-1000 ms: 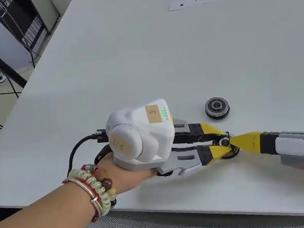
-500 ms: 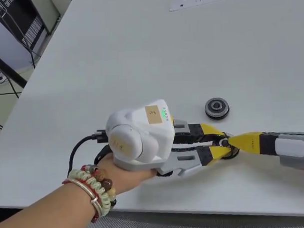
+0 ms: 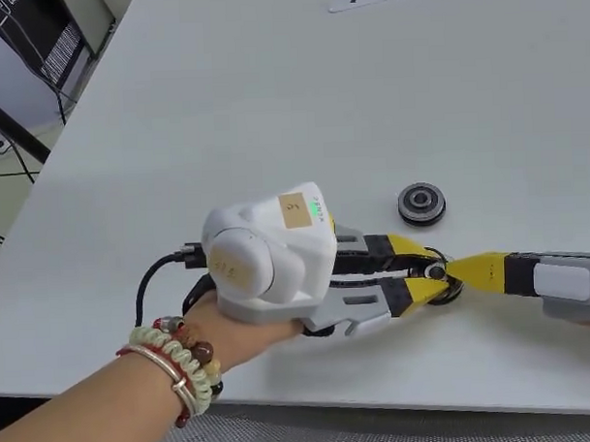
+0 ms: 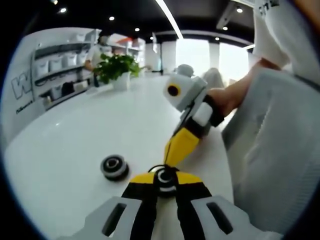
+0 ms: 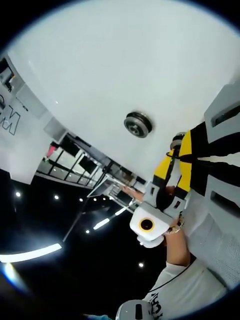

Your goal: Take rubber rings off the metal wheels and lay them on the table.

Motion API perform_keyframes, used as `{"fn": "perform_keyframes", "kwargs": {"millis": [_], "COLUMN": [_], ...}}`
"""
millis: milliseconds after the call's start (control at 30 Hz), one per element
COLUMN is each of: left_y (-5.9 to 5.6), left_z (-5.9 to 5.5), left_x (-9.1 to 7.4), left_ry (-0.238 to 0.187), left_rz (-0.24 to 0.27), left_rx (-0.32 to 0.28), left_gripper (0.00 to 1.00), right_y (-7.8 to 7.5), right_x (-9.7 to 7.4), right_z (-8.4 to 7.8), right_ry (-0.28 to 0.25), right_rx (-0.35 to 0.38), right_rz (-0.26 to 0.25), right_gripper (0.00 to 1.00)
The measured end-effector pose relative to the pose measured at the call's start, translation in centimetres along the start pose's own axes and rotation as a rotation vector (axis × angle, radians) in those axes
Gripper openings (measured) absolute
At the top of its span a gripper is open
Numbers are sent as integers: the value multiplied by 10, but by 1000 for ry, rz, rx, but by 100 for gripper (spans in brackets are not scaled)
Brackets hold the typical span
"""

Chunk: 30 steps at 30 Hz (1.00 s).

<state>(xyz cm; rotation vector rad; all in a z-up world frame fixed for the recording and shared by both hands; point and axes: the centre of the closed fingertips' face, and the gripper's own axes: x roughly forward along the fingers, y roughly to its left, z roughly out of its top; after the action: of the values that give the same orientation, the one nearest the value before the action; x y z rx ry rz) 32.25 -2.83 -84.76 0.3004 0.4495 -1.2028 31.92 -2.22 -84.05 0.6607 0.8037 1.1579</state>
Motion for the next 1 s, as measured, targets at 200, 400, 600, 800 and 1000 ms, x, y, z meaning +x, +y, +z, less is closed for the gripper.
{"fn": "perform_keyframes", "kwargs": {"millis": [200,400,600,800,1000], "left_y": [-1,-2,-4,-12,-16], "left_z": [1,11,19,29,40], "left_x": [0,-5,-10,-16,-20], "left_ry": [23,6,-1,-13,-26], "left_rz": [-8,-11,-9,-27,-28], "left_rx": [-15,-4,4,40,68], "left_gripper": [16,16,22,25,37], "right_y": [-2,-3,0,-2,6], "right_x": [0,-3,-5,-14,-21], "right_z": [0,2,-1,1,4], "right_ry": [3,-4,4,-18,-45], "right_rx": [5,16,19,32,42], "right_rz": [-7,-13,-19,-50,-51], "right_gripper": [0,0,0,0,0]}}
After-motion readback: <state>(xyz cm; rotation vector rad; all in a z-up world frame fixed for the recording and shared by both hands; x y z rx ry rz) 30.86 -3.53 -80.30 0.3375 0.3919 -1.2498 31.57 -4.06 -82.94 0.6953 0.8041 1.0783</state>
